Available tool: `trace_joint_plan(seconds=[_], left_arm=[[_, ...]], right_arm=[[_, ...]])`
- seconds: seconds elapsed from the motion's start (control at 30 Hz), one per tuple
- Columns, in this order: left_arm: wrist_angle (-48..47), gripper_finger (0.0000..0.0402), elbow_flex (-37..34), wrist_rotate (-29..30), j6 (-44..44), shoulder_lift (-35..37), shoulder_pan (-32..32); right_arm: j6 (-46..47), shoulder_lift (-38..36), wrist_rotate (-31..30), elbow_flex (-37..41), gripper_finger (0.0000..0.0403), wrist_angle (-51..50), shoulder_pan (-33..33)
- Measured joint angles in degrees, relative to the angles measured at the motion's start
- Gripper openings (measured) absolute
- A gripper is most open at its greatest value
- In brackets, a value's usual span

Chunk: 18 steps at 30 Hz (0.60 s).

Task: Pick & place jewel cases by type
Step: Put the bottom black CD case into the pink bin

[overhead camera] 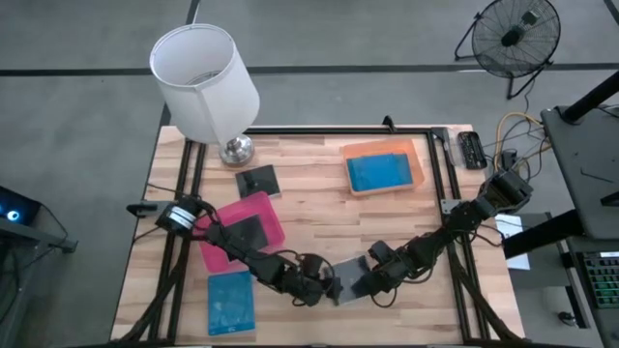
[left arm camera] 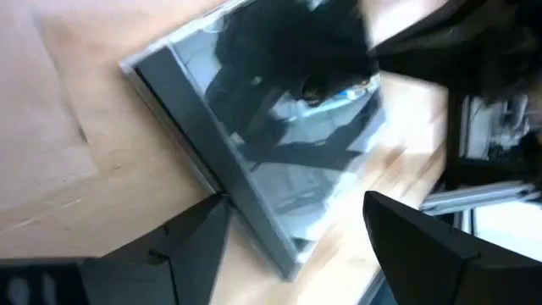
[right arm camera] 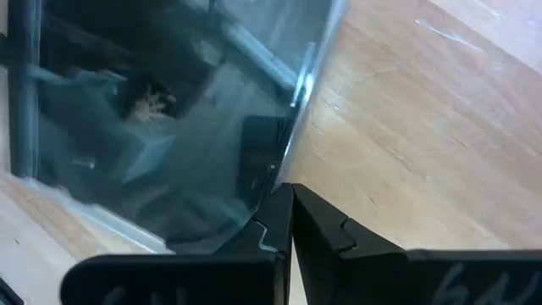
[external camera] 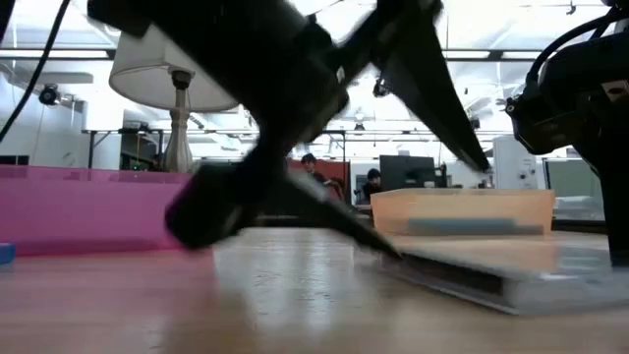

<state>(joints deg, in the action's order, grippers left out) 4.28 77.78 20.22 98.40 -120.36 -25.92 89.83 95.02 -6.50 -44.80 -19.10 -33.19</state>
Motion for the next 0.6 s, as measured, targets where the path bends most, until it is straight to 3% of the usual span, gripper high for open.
trace_joint_plan(seconds=[0.3,0.6], left_arm=[[-2.0,0.0257,-0.1,1.2,1.4,0.5,0.1],[-8.7,0.0257,-0.2,3.6,10.0,2.5,-1.3]], right_arm=[[0.3,0.0,0.1,0.0,0.0008,-0.2,0.0],[2.8,-1.0,-1.4,-0.2,0.0008,-3.4,0.0]])
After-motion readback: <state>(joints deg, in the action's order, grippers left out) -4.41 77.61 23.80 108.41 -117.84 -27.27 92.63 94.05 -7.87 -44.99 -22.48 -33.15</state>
